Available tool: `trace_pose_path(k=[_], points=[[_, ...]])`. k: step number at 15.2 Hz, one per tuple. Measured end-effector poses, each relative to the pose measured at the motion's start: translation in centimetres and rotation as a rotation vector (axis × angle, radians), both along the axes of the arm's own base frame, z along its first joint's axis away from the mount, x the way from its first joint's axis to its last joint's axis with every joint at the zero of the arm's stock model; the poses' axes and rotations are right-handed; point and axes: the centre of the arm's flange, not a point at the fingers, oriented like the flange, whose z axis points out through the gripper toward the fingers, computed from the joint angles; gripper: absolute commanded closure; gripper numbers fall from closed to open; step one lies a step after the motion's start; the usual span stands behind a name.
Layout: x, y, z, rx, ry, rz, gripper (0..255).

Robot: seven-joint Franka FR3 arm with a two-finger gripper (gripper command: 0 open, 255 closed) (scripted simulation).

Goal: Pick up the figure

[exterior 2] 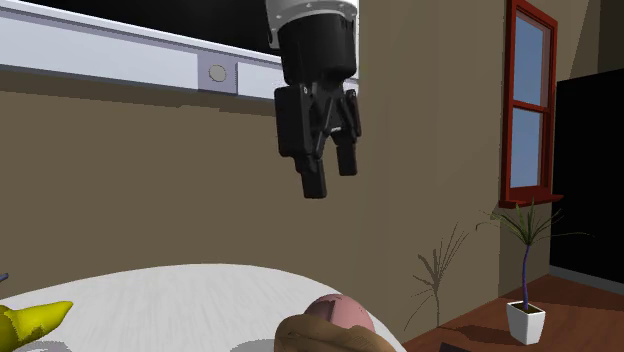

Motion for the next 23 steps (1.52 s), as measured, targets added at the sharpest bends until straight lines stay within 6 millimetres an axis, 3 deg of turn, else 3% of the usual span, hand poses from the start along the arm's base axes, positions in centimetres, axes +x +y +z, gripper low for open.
trace_pose_path(k=[11, 19, 20, 23], points=[[2.8, -1.8, -13.6, -0.071, -0.01, 0.119, 0], [2.9, -1.7, -18.3, -0.073, -0.011, 0.129, 0], [2.8, -1.8, -18.4, -0.073, -0.012, 0.129, 255], [2.8, -1.8, -18.5, -0.073, -0.013, 0.13, 255]])
